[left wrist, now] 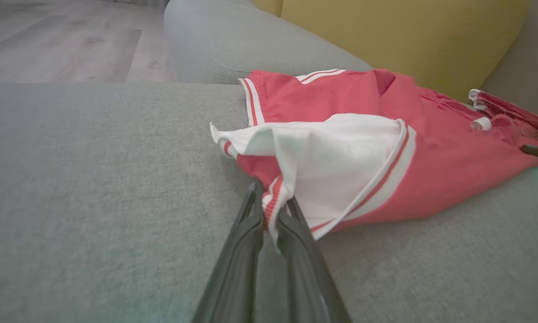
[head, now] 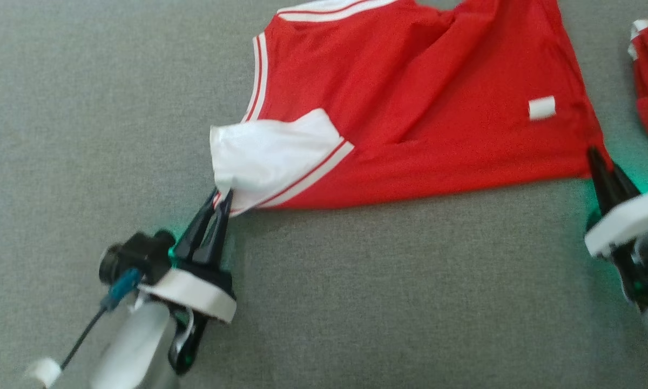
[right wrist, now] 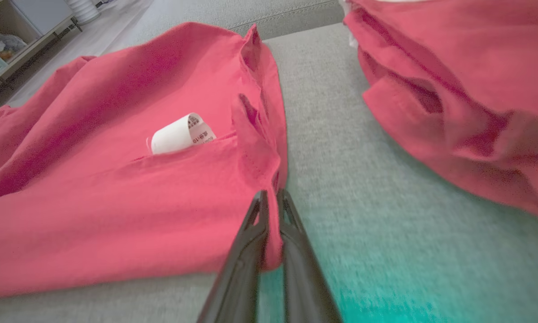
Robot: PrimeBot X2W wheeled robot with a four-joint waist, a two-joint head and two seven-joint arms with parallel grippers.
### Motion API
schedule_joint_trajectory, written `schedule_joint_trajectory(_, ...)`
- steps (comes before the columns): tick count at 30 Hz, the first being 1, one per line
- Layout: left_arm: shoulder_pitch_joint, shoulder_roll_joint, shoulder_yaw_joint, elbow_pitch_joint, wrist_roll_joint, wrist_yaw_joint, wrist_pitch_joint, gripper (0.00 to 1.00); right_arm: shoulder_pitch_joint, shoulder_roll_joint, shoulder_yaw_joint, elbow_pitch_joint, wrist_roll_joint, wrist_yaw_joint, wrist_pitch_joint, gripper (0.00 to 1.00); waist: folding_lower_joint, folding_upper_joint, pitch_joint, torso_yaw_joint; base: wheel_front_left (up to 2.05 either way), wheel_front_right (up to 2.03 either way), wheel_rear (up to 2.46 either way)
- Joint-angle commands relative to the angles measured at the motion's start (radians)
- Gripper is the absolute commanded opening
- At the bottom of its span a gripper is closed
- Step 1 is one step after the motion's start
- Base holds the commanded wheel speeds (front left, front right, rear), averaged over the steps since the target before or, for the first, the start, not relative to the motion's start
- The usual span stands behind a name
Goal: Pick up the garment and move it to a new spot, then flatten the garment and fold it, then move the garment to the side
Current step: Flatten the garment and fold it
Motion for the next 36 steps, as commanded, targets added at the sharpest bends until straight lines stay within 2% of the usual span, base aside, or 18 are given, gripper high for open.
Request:
schedule_joint_trajectory(1, 0.025, 0.015, 0.048, -0.030, -0.017, 0.008, 0.001, 0.00, 0.050, -0.039, 0.009, -0.030, 0.009, -0.001, -0.011, 0.00, -0.0001, 0.0000, -0.013, -0.003, 0.00, 0.00, 0.00)
schedule_joint_trajectory(7, 0.169, 0.016, 0.071, -0.121, -0.091, 0.040, 0.058, 0.00, 0.191, -0.086, -0.011, -0.149, 0.024, -0.001, -0.015, 0.00, -0.0001, 0.0000, -0.055, -0.012, 0.00, 0.00, 0.00)
schedule_joint_trajectory(12, 0.296, 0.037, 0.060, -0.236, -0.112, 0.072, 0.113, 0.00, 0.337, -0.106, -0.077, -0.243, 0.019, -0.001, 0.013, 0.00, -0.0001, 0.0000, -0.079, -0.013, 0.00, 0.00, 0.00)
schedule_joint_trajectory(18, 0.406, 0.093, 0.081, -0.404, -0.140, 0.113, 0.180, 0.00, 0.480, -0.100, -0.186, -0.356, -0.009, -0.001, 0.054, 0.00, -0.0001, 0.0000, -0.080, -0.021, 0.00, 0.00, 0.00)
schedule_joint_trajectory(23, 0.425, 0.117, 0.063, -0.467, -0.150, 0.111, 0.247, 0.00, 0.514, -0.083, -0.209, -0.405, -0.035, -0.001, 0.102, 0.00, -0.0001, 0.0000, -0.075, -0.024, 0.00, 0.00, 0.00)
schedule_joint_trajectory(24, 0.421, 0.117, 0.057, -0.468, -0.152, 0.110, 0.259, 0.00, 0.515, -0.076, -0.211, -0.412, -0.045, -0.001, 0.112, 0.05, -0.0001, 0.0000, -0.074, -0.024, 0.00, 0.00, 0.00)
schedule_joint_trajectory(25, 0.414, 0.113, 0.051, -0.465, -0.156, 0.107, 0.269, 0.00, 0.514, -0.067, -0.215, -0.418, -0.055, -0.001, 0.121, 0.34, -0.0001, 0.0000, -0.073, -0.023, 0.00, 0.00, 0.00)
schedule_joint_trajectory(26, 0.405, 0.110, 0.044, -0.458, -0.158, 0.104, 0.279, 0.07, 0.513, -0.056, -0.223, -0.423, -0.063, -0.001, 0.128, 1.00, -0.0001, 0.0000, -0.071, -0.022, 0.00, 0.00, 0.00)
schedule_joint_trajectory(28, 0.379, 0.111, 0.031, -0.440, -0.139, 0.105, 0.291, 1.00, 0.510, -0.038, -0.237, -0.435, -0.075, -0.001, 0.137, 1.00, -0.0001, 0.0000, -0.070, -0.022, 0.00, 0.00, 0.00)
schedule_joint_trajectory(32, 0.312, 0.125, 0.037, -0.455, -0.107, 0.109, 0.289, 1.00, 0.504, -0.032, -0.277, -0.490, -0.109, -0.001, 0.111, 1.00, -0.0001, 0.0000, -0.063, -0.031, 0.00, 0.00, 0.00)
schedule_joint_trajectory(36, 0.177, 0.194, 0.070, -0.520, -0.085, 0.079, 0.338, 1.00, 0.483, -0.016, -0.315, -0.555, -0.140, -0.001, 0.072, 1.00, -0.0001, 0.0000, -0.037, -0.043, 0.00, 0.00, 0.00)
